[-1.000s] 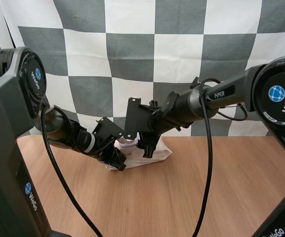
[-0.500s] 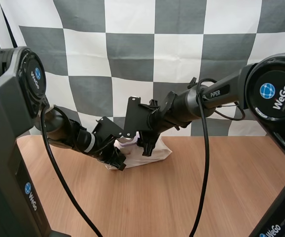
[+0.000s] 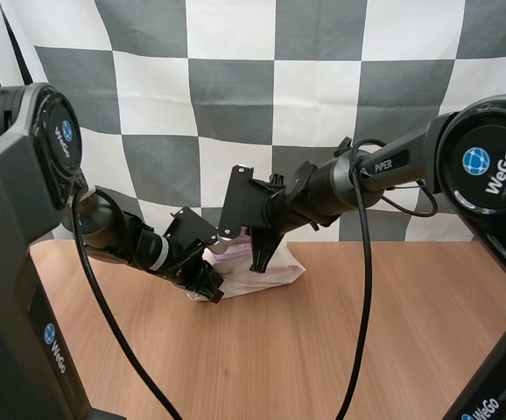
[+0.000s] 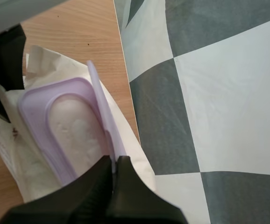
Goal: Open the wet wipes lid
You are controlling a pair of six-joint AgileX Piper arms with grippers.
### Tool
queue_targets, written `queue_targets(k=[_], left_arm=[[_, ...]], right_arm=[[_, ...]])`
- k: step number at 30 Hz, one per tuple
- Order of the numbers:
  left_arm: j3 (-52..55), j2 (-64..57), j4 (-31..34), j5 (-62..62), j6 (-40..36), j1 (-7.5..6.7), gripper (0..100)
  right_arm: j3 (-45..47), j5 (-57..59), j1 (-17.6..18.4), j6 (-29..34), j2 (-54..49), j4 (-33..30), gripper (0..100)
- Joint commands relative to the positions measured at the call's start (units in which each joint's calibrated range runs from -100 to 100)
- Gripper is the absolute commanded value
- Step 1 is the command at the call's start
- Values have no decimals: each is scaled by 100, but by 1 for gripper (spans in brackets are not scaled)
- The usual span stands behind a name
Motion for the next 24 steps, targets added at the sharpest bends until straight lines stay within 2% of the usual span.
queue_targets(k=[1, 5, 11, 19, 24], left_arm=[[-1, 1, -1, -9, 92, 1, 0], [-1, 1, -1, -9, 92, 1, 0], [-1, 1, 47, 6, 92, 1, 0], [-1, 1, 232, 4, -43, 1, 0], [-1, 1, 232, 97, -42, 1, 0]], right_arm=[[3, -191, -3, 3, 27, 3, 0], [-38, -296, -3, 3, 31, 36, 0], [-530, -184, -3, 3, 31, 613, 0], [-829, 160, -3, 33, 72, 727, 0], [-1024, 104, -21, 33, 482, 739, 0]])
